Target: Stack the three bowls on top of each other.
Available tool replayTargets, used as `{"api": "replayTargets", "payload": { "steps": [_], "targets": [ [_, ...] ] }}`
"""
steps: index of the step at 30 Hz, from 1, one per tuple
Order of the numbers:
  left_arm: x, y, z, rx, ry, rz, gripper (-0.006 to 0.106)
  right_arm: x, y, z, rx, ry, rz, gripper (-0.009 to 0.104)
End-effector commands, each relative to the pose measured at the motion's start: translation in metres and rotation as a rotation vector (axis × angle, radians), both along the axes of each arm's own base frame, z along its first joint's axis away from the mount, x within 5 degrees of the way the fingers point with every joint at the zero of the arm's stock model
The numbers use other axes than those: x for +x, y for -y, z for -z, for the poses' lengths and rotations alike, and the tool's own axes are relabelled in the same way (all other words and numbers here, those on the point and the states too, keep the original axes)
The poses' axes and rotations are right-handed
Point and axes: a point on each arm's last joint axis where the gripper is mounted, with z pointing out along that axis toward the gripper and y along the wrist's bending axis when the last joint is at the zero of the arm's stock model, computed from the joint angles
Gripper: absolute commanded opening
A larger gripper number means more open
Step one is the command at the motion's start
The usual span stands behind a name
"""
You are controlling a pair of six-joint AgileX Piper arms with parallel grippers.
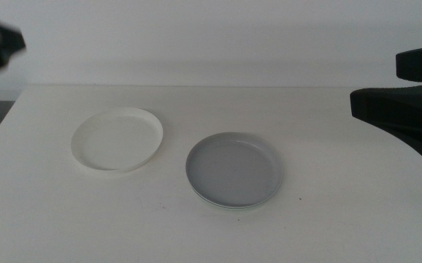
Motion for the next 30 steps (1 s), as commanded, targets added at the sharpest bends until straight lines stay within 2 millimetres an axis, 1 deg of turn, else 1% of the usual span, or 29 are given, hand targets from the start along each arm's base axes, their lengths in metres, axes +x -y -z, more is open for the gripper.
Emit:
{"api": "replayTargets", "payload": {
  "steps": [1, 3, 6, 10, 13, 15, 18, 23, 27, 30],
  "targets": [
    [0.018, -0.005, -0.003, -0.173, 0.060, -0.122, 0.094, 0.000, 0.000, 0.001, -0.004, 0.010, -0.001, 0.093],
    [0.031, -0.010, 0.001, -0.198, 0.015, -0.162, 0.094, 0.000, 0.000, 0.001, -0.002, 0.009, -0.002, 0.093],
    [0.057, -0.017, 0.005, -0.142, -0.124, -0.167, 0.094, 0.000, 0.000, 0.001, -0.002, 0.009, -0.002, 0.093],
    [0.097, -0.022, 0.004, -0.023, -0.262, -0.114, 0.094, 0.000, 0.000, 0.001, 0.000, 0.008, -0.002, 0.093],
    [0.121, -0.028, 0.009, 0.103, -0.326, -0.087, 0.094, 0.000, 0.000, 0.001, 0.000, 0.008, -0.002, 0.093],
    [0.136, -0.031, 0.017, 0.138, -0.338, -0.094, 0.094, 0.000, 0.000, 0.001, 0.000, 0.008, -0.002, 0.093],
    [0.149, -0.031, 0.032, 0.116, -0.366, -0.097, 0.094, 0.000, 0.000, 0.001, 0.000, 0.008, -0.002, 0.093],
    [0.175, -0.032, 0.055, 0.118, -0.390, -0.055, 0.094, 0.000, 0.000, 0.001, 0.000, 0.008, -0.002, 0.093],
    [0.203, -0.035, 0.076, 0.027, -0.471, 0.035, 0.094, 0.000, 0.000, 0.001, 0.000, 0.008, -0.002, 0.093],
    [0.223, -0.038, 0.095, -0.007, -0.552, 0.095, 0.094, 0.000, 0.000, 0.001, 0.000, 0.008, -0.002, 0.093]
  ]
}}
